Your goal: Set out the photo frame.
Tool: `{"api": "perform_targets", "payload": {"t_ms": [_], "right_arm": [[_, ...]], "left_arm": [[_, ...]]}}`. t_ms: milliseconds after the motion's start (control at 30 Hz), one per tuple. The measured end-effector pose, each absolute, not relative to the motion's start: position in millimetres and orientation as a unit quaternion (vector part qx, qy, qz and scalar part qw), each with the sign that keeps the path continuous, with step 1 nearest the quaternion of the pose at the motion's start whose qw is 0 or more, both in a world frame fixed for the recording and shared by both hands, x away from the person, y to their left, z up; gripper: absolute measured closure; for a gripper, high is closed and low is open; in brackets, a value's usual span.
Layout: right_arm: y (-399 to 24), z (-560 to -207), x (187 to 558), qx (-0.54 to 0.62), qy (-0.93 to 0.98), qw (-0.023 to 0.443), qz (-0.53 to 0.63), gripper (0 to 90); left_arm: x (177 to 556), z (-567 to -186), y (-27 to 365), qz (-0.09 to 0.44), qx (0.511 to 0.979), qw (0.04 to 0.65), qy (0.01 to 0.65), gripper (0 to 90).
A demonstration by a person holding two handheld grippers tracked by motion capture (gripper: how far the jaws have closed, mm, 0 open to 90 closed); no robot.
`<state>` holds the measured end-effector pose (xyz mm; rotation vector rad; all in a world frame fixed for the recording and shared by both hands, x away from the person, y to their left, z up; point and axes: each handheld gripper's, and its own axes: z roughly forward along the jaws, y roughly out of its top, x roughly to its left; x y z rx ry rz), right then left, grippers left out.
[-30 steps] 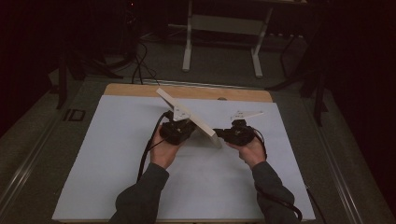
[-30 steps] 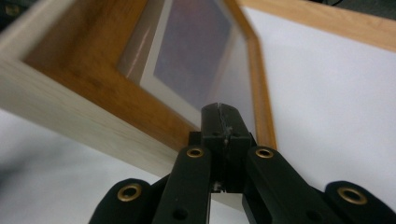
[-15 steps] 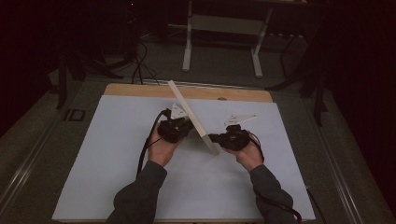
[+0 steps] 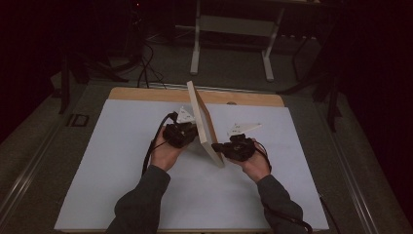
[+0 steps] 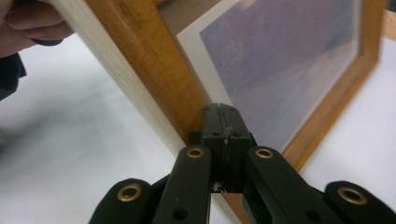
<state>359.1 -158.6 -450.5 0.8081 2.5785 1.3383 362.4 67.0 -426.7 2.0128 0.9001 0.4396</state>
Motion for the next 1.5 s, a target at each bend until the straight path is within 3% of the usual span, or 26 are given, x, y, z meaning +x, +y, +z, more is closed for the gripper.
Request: {"api": "perform_targets", "payload": {"t_ms": [467,933,1267,1500], "right_arm": [[-144,-451,357,0.267,0.851,0.062,0.448,90.0],[-135,-452,356,0.271,0.849,0.067,0.449,90.0],[-136,-453,356,0.268,0.852,0.074,0.444,85.6],[-142,-455,356,0.273,0.851,0.074,0.443,73.3]], "left_arm": [[361,-432,74,0.173,0.806,0.449,0.345,90.0],[369,-437,84,0.135,0.798,0.479,0.339,89.8],[367,-431,92,0.146,0.783,0.484,0.361,74.4],[366,-423,106,0.135,0.768,0.491,0.389,68.3]]}}
